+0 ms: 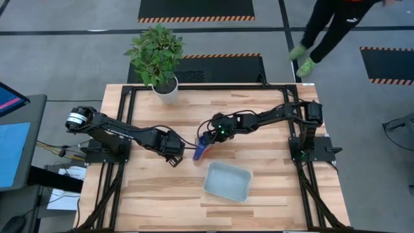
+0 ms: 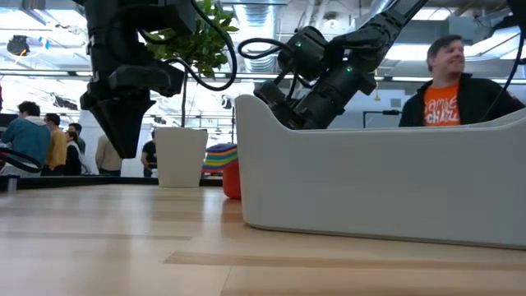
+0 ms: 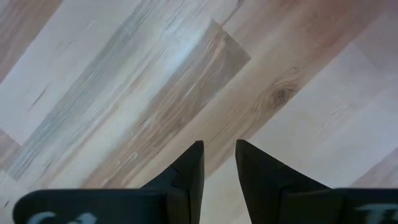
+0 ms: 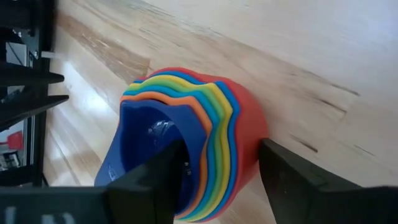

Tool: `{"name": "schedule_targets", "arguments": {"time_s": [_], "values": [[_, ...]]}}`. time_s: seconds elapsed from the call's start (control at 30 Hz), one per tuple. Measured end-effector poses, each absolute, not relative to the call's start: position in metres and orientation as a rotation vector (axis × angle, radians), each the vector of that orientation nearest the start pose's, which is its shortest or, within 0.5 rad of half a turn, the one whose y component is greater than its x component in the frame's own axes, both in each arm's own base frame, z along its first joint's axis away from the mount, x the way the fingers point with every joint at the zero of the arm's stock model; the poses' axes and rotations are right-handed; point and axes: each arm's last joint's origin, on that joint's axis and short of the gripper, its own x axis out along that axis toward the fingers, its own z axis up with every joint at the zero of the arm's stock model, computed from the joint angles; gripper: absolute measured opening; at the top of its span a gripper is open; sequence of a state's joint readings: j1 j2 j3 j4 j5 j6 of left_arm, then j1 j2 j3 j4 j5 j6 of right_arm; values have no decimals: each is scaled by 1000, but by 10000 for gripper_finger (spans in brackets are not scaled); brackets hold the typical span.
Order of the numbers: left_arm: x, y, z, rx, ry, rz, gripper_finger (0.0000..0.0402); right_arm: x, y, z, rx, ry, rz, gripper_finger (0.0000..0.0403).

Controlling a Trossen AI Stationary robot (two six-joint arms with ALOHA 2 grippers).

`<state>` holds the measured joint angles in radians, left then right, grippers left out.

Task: Nest measuring cups in basket
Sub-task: Put the stacked measuring cups into the gray bin

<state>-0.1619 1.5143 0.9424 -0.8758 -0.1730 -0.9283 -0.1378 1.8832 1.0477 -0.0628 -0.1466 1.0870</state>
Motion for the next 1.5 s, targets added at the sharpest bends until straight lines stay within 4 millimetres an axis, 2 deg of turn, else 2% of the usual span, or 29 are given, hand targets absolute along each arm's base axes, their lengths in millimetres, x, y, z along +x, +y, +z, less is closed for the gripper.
{"name": "schedule_targets", "arguments": {"time_s": [0.23,0.83,1.3,1.5], "values": [[253,-36,189,-521,1288,653,82,367,-47,138,1130,818,-467,175],[252,-36,189,-504,1282,667,82,369,-48,146,1137,772,-408,114],[245,-34,189,-431,1345,702,82,369,-50,147,1143,785,-361,98],[241,-33,189,-395,1376,713,82,362,-53,164,1125,774,-348,97]]}}
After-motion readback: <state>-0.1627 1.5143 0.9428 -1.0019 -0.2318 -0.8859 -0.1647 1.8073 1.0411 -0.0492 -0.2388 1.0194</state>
